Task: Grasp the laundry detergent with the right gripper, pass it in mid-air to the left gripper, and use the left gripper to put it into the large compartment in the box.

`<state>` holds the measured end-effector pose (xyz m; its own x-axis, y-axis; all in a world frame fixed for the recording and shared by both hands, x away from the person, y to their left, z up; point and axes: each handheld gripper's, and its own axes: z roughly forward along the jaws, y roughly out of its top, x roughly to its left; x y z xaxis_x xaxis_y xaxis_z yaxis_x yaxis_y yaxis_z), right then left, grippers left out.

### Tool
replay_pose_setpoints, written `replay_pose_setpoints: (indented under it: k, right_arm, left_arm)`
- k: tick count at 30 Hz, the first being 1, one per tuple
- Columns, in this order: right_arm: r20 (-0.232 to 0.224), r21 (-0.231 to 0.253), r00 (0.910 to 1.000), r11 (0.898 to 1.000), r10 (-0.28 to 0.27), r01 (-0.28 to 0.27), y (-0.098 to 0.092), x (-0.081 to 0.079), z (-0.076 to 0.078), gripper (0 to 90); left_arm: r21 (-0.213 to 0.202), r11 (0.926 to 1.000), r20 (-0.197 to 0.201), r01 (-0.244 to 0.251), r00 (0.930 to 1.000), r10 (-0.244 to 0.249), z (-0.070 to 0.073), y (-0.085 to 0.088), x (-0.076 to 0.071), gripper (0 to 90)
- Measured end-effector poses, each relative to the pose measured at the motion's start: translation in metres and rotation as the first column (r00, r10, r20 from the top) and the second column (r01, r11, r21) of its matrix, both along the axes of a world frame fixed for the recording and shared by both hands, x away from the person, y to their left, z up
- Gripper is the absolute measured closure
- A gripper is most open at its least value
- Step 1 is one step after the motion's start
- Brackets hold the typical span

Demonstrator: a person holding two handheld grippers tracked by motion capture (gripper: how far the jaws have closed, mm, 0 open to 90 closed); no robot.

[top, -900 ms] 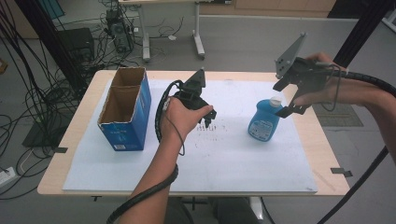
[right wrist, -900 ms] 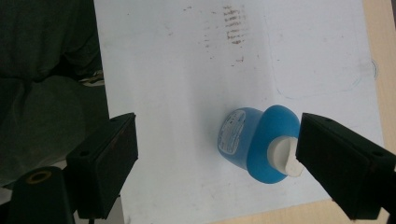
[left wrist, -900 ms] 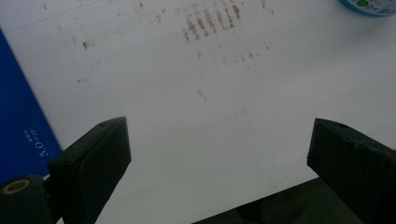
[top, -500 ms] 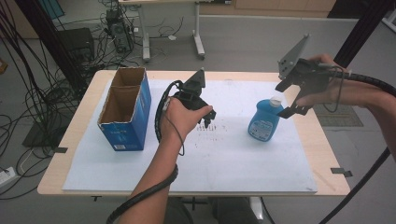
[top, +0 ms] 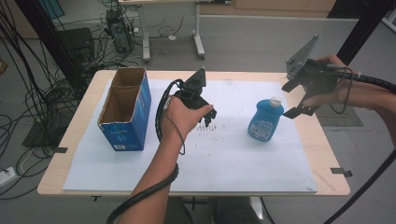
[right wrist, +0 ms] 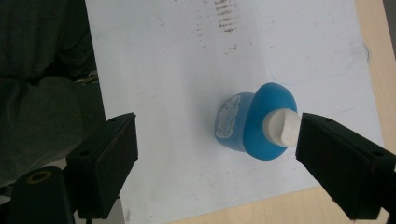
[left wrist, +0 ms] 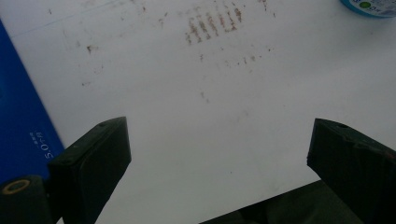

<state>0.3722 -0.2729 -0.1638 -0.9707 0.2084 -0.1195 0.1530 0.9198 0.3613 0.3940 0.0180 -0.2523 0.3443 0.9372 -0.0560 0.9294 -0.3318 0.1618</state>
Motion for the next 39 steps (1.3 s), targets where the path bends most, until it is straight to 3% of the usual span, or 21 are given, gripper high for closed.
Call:
replay_pose_setpoints:
  k: [18, 23, 35, 39]
  right_arm:
    - [0.025, 0.076, 0.993, 0.991, -0.115, 0.113, -0.043, 0.0, -0.011, 10.7]
    - [0.021, 0.115, 0.985, 0.979, -0.171, 0.168, -0.06, 0.003, -0.026, 9.4]
    - [0.004, 0.179, 0.9723, 0.957, -0.234, 0.229, -0.079, 0.007, -0.058, 7.6]
    - [-0.005, 0.207, 0.9662, 0.945, -0.258, 0.253, -0.085, 0.009, -0.069, 6.8]
  left_arm:
    - [0.004, 0.9999, 0.022, 0.011, 0.9997, -0.011, 0.003, 0.004, -0.005, 6.6]
    - [0.009, 0.9998, 0.027, 0.016, 0.9995, -0.016, 0.003, 0.005, -0.005, 6.6]
    - [0.023, 0.9994, 0.037, 0.028, 0.9989, -0.029, 0.003, 0.004, -0.008, 6.6]
    - [0.025, 0.9992, 0.041, 0.03, 0.9987, -0.031, 0.004, 0.004, -0.009, 6.6]
